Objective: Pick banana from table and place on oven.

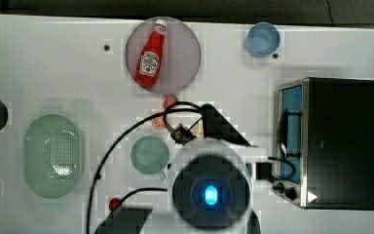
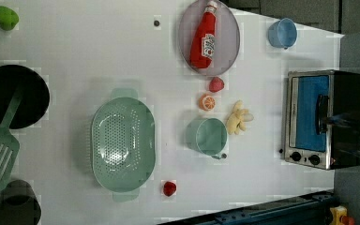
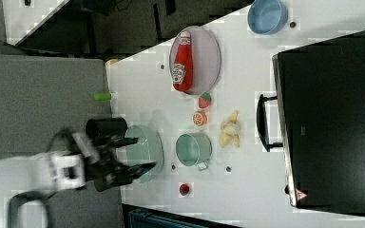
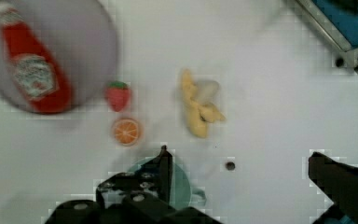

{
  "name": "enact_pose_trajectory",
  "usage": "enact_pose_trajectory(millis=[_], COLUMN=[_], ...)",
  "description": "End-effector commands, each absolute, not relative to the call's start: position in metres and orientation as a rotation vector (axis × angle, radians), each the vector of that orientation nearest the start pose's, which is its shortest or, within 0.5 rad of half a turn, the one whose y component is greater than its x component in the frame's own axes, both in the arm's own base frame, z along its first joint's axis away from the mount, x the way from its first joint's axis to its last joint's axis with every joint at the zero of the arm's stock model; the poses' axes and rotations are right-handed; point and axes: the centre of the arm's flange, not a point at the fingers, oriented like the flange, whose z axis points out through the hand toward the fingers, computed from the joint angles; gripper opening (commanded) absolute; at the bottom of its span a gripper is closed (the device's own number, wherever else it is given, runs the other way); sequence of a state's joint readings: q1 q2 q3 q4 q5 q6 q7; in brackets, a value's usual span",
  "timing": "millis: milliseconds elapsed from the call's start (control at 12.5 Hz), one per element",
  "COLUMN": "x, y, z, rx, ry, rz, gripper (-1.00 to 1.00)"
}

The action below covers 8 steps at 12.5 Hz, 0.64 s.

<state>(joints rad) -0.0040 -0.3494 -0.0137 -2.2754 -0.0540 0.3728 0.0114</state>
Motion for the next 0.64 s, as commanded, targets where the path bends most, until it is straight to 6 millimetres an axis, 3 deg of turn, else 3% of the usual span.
enact_pose_trajectory(millis=[80, 640], x=[0.46, 0.483], y=[-0.018, -0.018], z=[0.444, 0.301], rx=[-2.874, -2.888], ry=[1.314, 1.311], rz=[-0.035, 0.017], gripper=[1.0, 1.0])
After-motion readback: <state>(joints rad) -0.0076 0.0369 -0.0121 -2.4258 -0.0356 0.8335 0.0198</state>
